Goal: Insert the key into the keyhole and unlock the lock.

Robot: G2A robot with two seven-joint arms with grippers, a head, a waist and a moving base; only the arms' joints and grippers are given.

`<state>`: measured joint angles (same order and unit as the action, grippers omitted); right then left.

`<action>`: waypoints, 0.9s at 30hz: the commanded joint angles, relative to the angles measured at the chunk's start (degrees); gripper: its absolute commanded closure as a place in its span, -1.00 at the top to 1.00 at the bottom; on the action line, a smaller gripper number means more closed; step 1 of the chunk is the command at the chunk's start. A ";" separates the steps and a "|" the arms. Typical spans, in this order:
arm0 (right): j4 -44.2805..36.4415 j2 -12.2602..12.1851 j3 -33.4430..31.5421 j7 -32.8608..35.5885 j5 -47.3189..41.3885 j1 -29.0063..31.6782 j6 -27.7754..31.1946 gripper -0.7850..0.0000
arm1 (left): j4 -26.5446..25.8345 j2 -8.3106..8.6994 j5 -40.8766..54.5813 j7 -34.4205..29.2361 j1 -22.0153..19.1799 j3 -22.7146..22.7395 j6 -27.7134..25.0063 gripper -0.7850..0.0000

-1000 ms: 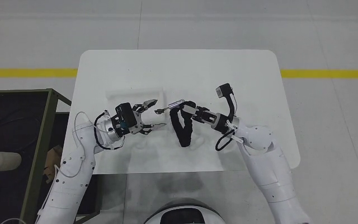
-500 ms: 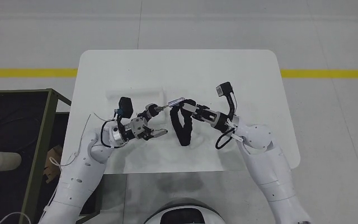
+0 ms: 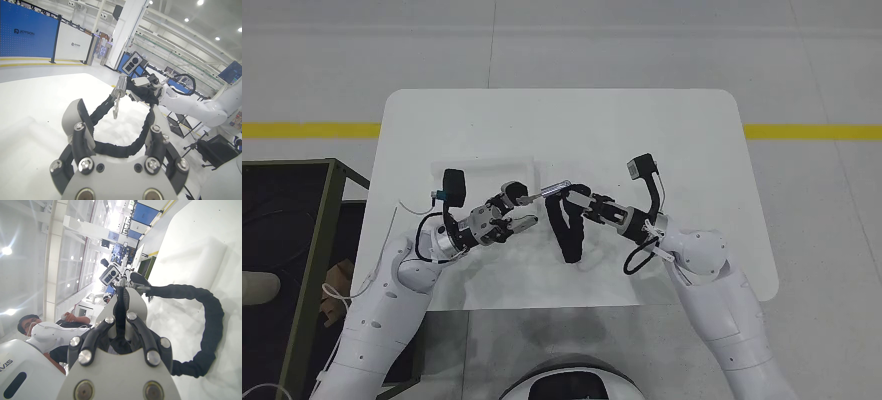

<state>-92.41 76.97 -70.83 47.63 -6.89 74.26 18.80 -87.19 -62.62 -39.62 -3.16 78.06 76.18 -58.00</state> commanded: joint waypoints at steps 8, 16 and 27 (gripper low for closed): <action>-0.26 -0.27 0.44 -0.39 0.79 -0.08 -0.44 -1.00 | -0.48 -0.08 0.76 0.27 -0.12 -0.58 0.00 -1.00; -0.35 -0.27 0.46 -0.64 0.81 0.19 -0.50 -1.00 | -0.48 -0.08 0.76 0.27 -0.12 -0.58 0.00 -1.00; -2.88 -0.80 -0.08 -3.09 2.04 1.28 -2.24 -1.00 | -6.73 -0.69 -32.73 20.55 2.49 1.36 7.15 -1.00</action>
<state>-95.17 76.22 -70.84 44.77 -4.88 75.55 16.59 -93.82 -63.24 -66.43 12.82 80.63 77.74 -52.40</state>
